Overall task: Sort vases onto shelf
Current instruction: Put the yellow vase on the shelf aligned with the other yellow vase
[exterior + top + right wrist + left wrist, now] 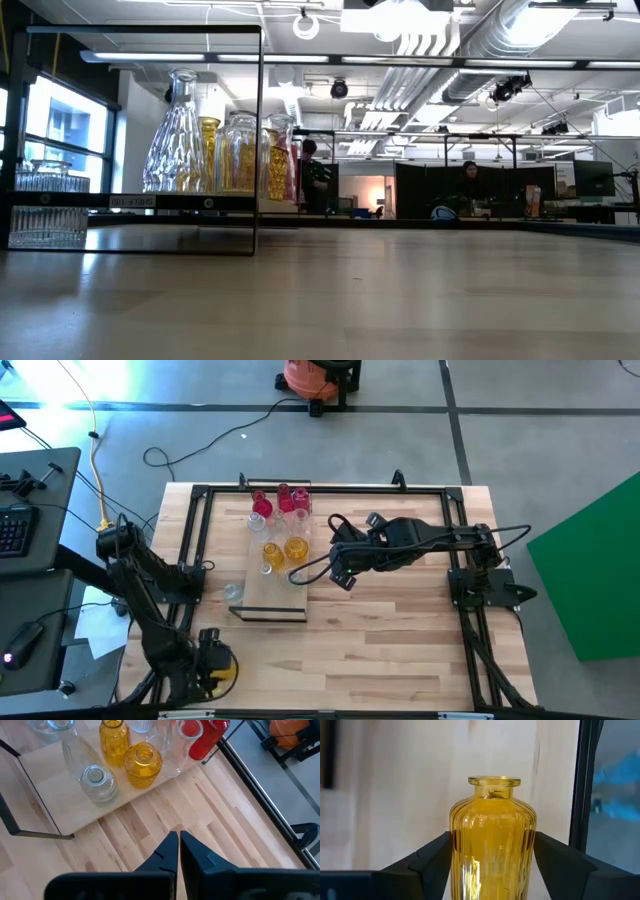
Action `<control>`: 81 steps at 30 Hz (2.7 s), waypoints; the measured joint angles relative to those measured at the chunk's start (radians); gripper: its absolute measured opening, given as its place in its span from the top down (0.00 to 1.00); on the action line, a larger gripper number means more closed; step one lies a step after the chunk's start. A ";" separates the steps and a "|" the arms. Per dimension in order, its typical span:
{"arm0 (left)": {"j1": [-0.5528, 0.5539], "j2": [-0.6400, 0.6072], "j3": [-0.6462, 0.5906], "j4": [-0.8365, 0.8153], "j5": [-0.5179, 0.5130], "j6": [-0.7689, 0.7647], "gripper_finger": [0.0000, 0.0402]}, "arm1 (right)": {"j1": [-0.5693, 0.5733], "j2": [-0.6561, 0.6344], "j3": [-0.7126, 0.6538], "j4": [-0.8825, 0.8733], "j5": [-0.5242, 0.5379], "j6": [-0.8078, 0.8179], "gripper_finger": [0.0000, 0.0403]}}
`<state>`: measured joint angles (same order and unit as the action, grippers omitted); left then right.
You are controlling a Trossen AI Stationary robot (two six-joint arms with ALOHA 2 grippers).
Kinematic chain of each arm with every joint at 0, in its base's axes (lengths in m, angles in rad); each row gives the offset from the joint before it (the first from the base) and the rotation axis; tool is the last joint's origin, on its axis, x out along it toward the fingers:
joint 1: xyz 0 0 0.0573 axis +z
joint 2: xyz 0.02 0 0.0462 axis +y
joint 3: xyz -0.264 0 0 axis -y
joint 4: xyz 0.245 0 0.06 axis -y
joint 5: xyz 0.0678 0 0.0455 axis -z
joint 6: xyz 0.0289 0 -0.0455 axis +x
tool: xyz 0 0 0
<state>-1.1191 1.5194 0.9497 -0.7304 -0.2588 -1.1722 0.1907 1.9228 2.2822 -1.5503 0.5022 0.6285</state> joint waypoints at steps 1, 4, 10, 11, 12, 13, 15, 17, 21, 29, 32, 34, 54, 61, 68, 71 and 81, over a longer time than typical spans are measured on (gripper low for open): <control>0.000 -0.011 0.000 -0.001 -0.032 -0.004 0.38 | 0.000 0.000 0.000 0.000 0.000 0.001 1.00; 0.000 -0.043 0.001 0.004 -0.134 -0.028 0.39 | 0.000 0.000 0.000 0.001 -0.002 0.004 1.00; 0.000 -0.074 0.003 0.004 -0.283 -0.068 0.41 | 0.000 0.000 0.000 0.001 -0.007 0.022 1.00; 0.000 -0.076 0.003 0.002 -0.290 -0.073 0.42 | 0.000 0.000 0.000 0.001 -0.008 0.022 1.00; 0.000 -0.077 0.003 0.000 -0.291 -0.075 0.43 | 0.000 0.000 0.000 0.001 -0.011 0.022 1.00; 0.000 -0.079 0.003 -0.003 -0.291 -0.082 0.44 | 0.000 0.000 0.000 0.001 -0.012 0.022 1.00; -0.001 -0.078 0.003 -0.004 -0.288 -0.083 0.46 | 0.000 0.000 0.000 0.002 -0.015 0.022 1.00; -0.002 -0.078 0.003 -0.005 -0.286 -0.083 0.48 | 0.000 0.000 0.000 0.002 -0.015 0.022 1.00; -0.002 -0.078 0.003 -0.007 -0.285 -0.084 0.50 | 0.000 0.000 0.000 0.002 -0.016 0.021 1.00; 0.002 -0.094 0.005 0.020 -0.264 -0.087 0.52 | 0.000 0.000 0.000 0.002 -0.016 0.018 1.00; 0.029 -0.099 0.018 0.053 -0.193 0.017 0.51 | 0.000 0.000 0.000 0.002 -0.016 0.018 1.00; 0.057 -0.099 0.053 0.027 -0.157 0.105 0.51 | 0.000 0.000 0.000 0.002 -0.016 0.016 1.00; 0.357 -0.059 0.169 -0.043 0.128 0.617 0.51 | 0.000 0.000 0.000 -0.002 -0.016 -0.050 1.00; 0.361 -0.051 0.169 0.055 0.157 0.634 0.51 | 0.000 0.000 0.000 -0.003 -0.016 -0.079 1.00; 0.368 0.001 0.169 0.074 0.208 0.644 0.51 | 0.000 0.000 0.000 -0.005 -0.016 -0.088 1.00; 0.368 0.030 0.169 0.083 0.225 0.651 0.51 | 0.000 0.000 0.000 -0.012 -0.032 -0.088 1.00; 0.377 0.060 0.170 0.096 0.170 0.651 0.51 | 0.002 0.000 0.000 -0.021 -0.051 -0.091 1.00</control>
<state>-0.7422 1.5791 1.1194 -0.6342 -0.0893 -0.5213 0.1925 1.9232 2.2822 -1.5715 0.4517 0.5374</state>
